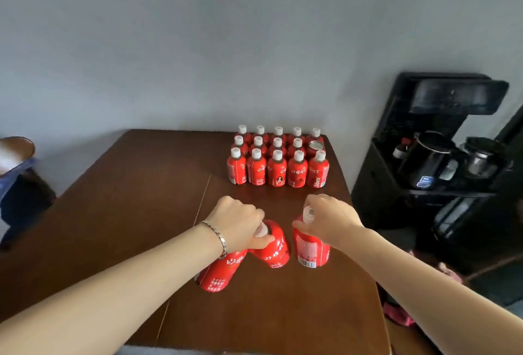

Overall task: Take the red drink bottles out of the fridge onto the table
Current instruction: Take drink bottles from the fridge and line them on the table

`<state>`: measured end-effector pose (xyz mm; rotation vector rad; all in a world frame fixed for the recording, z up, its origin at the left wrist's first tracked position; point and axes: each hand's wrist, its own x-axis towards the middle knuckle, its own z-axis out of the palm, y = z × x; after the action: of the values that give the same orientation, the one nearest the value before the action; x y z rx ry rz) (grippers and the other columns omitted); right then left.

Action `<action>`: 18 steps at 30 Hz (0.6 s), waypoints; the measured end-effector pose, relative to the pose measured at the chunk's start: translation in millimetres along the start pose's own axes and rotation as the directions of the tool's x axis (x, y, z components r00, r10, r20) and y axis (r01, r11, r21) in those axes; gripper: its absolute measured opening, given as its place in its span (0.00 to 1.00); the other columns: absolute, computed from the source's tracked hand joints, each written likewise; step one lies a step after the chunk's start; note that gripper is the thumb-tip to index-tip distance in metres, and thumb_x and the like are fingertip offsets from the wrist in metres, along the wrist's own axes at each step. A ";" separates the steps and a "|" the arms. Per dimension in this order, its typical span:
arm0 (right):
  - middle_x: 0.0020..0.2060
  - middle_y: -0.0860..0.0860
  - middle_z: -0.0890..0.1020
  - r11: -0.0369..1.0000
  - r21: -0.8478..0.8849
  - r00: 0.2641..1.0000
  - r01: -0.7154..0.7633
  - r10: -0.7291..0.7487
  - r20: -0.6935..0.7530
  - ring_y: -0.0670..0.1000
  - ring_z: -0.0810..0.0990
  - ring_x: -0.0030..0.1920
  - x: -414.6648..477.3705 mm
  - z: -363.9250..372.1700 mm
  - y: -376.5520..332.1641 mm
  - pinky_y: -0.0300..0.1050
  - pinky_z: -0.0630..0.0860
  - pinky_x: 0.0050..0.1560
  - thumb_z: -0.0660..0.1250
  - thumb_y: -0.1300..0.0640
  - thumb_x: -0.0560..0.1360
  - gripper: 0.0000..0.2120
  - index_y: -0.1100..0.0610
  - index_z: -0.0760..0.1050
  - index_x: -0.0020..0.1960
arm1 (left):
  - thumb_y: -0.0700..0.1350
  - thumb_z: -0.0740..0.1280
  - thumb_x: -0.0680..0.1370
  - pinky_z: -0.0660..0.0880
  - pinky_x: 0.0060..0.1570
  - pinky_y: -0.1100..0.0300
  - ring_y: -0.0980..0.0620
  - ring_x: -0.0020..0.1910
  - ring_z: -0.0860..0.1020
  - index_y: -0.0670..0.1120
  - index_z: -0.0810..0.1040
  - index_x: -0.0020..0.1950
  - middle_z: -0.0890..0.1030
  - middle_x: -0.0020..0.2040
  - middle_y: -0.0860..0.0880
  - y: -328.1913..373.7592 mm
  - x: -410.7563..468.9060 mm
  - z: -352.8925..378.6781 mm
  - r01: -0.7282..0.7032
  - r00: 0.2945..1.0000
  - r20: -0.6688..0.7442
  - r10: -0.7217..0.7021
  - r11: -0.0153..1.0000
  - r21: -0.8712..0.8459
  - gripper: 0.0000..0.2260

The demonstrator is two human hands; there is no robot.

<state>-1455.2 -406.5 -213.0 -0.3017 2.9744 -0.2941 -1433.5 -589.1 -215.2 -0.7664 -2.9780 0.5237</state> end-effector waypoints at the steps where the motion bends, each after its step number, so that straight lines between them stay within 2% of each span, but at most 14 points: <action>1: 0.53 0.48 0.77 0.999 0.020 0.999 -0.033 0.033 0.015 0.51 0.78 0.52 23.2 7.7 -9.6 0.45 0.75 0.48 0.65 0.40 0.73 0.19 0.52 0.72 0.57 | 0.64 0.53 0.77 0.65 0.42 0.57 0.45 0.50 0.80 0.45 0.74 0.54 0.81 0.51 0.48 -22.4 14.1 13.9 -0.033 0.999 0.006 0.033 0.999 -0.001 0.24; 7: 0.53 0.49 0.73 0.967 0.149 0.977 -0.207 0.195 0.089 0.53 0.79 0.50 105.6 38.9 -40.8 0.47 0.76 0.48 0.65 0.43 0.74 0.17 0.52 0.70 0.57 | 0.62 0.53 0.78 0.64 0.42 0.58 0.44 0.50 0.80 0.43 0.73 0.55 0.79 0.53 0.47 -98.7 78.6 80.0 -0.146 0.989 0.021 0.147 0.988 -0.040 0.24; 10: 0.53 0.50 0.72 0.939 0.193 0.956 -0.285 0.266 0.119 0.54 0.78 0.50 144.6 57.0 -41.5 0.47 0.74 0.46 0.65 0.44 0.75 0.17 0.53 0.71 0.57 | 0.62 0.54 0.78 0.63 0.41 0.58 0.45 0.50 0.80 0.43 0.73 0.57 0.79 0.52 0.47 -121.8 115.2 110.7 -0.146 0.989 0.024 0.148 0.987 -0.074 0.24; 11: 0.54 0.50 0.72 0.929 0.207 0.950 -0.305 0.283 0.130 0.55 0.78 0.50 152.8 60.9 -40.4 0.47 0.75 0.47 0.65 0.45 0.75 0.17 0.54 0.71 0.57 | 0.63 0.55 0.77 0.63 0.39 0.58 0.46 0.46 0.81 0.43 0.75 0.55 0.80 0.49 0.48 -126.3 123.6 119.0 -0.153 0.988 -0.022 0.152 0.986 -0.065 0.25; 12: 0.54 0.51 0.71 0.923 0.215 0.945 -0.319 0.293 0.145 0.56 0.78 0.50 161.6 64.0 -39.5 0.48 0.75 0.48 0.65 0.45 0.75 0.17 0.54 0.71 0.58 | 0.66 0.58 0.74 0.63 0.35 0.60 0.49 0.38 0.81 0.45 0.79 0.48 0.81 0.41 0.50 -130.6 130.8 126.3 -0.162 0.985 -0.065 0.160 0.986 -0.035 0.25; 14: 0.55 0.51 0.71 0.914 0.229 0.938 -0.336 0.304 0.164 0.56 0.78 0.51 186.8 72.1 -35.6 0.49 0.76 0.49 0.65 0.46 0.75 0.17 0.55 0.70 0.58 | 0.69 0.68 0.63 0.57 0.26 0.65 0.54 0.20 0.74 0.48 0.79 0.31 0.76 0.25 0.54 -138.3 150.9 141.5 -0.151 0.985 -0.087 0.148 0.988 -0.025 0.24; 15: 0.55 0.52 0.71 0.911 0.238 0.938 -0.337 0.303 0.171 0.57 0.78 0.52 199.3 75.3 -32.9 0.49 0.76 0.49 0.66 0.47 0.75 0.17 0.55 0.70 0.59 | 0.69 0.71 0.58 0.55 0.26 0.67 0.54 0.16 0.70 0.48 0.77 0.26 0.72 0.21 0.54 -140.8 162.6 149.5 -0.152 0.984 -0.106 0.144 0.986 -0.066 0.23; 18: 0.56 0.54 0.70 0.926 0.227 0.949 -0.302 0.268 0.166 0.58 0.77 0.52 232.0 85.3 -23.9 0.48 0.73 0.48 0.65 0.48 0.76 0.17 0.58 0.70 0.60 | 0.68 0.74 0.54 0.54 0.26 0.67 0.53 0.14 0.68 0.48 0.74 0.23 0.70 0.19 0.53 -144.8 187.6 159.6 -0.158 0.983 -0.108 0.147 0.983 -0.098 0.24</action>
<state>-1662.6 -493.8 -317.9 0.1369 2.7575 -0.5814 -1682.4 -669.9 -330.0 -1.0047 -2.8885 0.3224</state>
